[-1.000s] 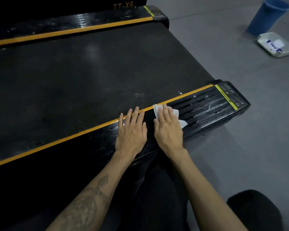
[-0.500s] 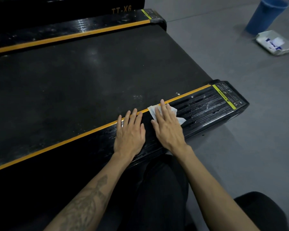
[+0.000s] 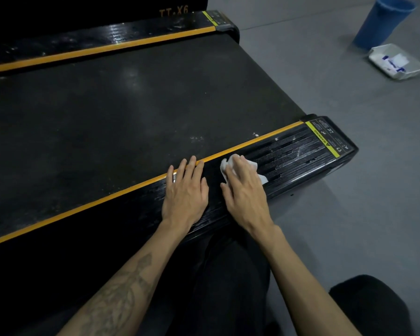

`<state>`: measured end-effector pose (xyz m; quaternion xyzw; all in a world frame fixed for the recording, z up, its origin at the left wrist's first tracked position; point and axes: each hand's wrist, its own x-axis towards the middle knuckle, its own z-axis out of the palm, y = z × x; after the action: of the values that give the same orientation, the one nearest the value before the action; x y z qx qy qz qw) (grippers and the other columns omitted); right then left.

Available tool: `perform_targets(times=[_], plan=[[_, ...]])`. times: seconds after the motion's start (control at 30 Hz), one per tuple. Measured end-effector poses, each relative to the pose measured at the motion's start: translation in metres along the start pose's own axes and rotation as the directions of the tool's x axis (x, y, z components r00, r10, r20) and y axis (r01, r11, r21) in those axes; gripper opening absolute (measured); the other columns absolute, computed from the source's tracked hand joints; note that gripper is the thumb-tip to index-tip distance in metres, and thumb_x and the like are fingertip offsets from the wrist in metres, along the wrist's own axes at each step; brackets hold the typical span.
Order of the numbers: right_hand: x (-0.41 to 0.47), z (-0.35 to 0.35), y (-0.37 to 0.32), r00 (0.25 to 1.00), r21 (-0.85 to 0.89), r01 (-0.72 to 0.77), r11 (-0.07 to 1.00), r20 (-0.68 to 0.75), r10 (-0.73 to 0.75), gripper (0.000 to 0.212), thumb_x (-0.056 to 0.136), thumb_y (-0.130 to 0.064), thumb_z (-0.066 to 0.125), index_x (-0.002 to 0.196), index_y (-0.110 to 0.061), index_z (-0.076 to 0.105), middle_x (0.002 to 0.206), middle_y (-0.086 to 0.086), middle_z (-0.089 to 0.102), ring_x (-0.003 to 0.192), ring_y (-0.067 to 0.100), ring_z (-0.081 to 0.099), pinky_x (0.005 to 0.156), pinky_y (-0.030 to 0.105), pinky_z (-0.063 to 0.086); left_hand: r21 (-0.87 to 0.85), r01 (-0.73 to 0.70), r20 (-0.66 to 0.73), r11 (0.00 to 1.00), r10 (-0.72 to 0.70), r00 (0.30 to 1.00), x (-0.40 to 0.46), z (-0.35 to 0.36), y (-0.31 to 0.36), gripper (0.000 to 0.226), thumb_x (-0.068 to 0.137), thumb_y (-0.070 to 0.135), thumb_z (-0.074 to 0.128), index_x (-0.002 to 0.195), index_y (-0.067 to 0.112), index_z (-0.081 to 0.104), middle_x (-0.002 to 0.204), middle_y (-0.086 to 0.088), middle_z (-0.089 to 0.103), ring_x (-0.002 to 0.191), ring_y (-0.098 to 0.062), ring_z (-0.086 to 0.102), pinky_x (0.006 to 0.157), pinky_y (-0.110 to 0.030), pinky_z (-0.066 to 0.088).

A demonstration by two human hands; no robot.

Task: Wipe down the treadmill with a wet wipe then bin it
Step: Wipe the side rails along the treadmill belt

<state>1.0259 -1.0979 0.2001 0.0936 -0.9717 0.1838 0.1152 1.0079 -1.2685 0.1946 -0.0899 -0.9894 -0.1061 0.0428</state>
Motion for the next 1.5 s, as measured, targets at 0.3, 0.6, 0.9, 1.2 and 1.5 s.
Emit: perform_targets(times=[0.3,0.6,0.9,1.2,1.5], plan=[[0.006,0.015,-0.004,0.997,-0.084,-0.027,0.996,0.075,0.033,0.062,0.106,-0.044,0.028,0.156,-0.01,0.04,0.165,0.01,0.034,0.153,0.024,0.03,0.123,0.044,0.03,-0.005,0.011,0.0,1.0,-0.011,1.0,0.001,-0.002,0.001,0.056,0.106,0.039,0.024,0.156,0.017,0.038,0.165,-0.004,0.035,0.154,-0.023,0.03,0.126,-0.052,0.021],[0.011,0.014,-0.008,0.989,-0.07,-0.077,0.995,0.123,0.086,0.07,0.103,-0.052,0.017,0.158,-0.014,0.037,0.167,0.007,0.027,0.156,0.023,0.023,0.126,0.044,0.024,-0.005,0.012,0.007,1.0,-0.012,1.0,0.001,-0.002,0.001,0.054,0.108,0.037,0.029,0.157,0.018,0.038,0.166,-0.004,0.034,0.154,-0.023,0.029,0.126,-0.052,0.02],[0.009,0.013,-0.004,0.99,-0.125,-0.084,0.989,0.106,0.097,0.064,0.105,-0.047,0.025,0.153,-0.009,0.045,0.162,0.012,0.037,0.151,0.028,0.033,0.12,0.047,0.034,-0.003,0.013,-0.008,1.0,-0.013,1.0,0.001,-0.002,0.001,0.054,0.107,0.037,0.029,0.156,0.017,0.039,0.165,-0.005,0.036,0.153,-0.023,0.031,0.126,-0.053,0.022],[0.003,0.013,-0.005,0.986,-0.131,-0.137,0.982,0.073,0.147,0.065,0.105,-0.045,0.021,0.153,-0.008,0.044,0.164,0.011,0.035,0.152,0.028,0.031,0.122,0.045,0.032,-0.018,0.003,-0.016,1.0,-0.003,1.0,0.001,-0.001,0.002,0.052,0.108,0.035,0.035,0.156,0.015,0.039,0.165,-0.007,0.036,0.154,-0.025,0.03,0.125,-0.053,0.022],[0.008,0.009,0.004,0.979,-0.155,-0.189,0.97,0.051,0.199,0.065,0.105,-0.043,0.021,0.152,-0.006,0.045,0.162,0.013,0.038,0.15,0.029,0.035,0.119,0.046,0.036,-0.026,0.0,-0.004,1.0,0.0,1.0,0.001,-0.001,0.002,0.053,0.108,0.036,0.031,0.157,0.016,0.037,0.166,-0.006,0.033,0.155,-0.023,0.026,0.126,-0.052,0.02]])
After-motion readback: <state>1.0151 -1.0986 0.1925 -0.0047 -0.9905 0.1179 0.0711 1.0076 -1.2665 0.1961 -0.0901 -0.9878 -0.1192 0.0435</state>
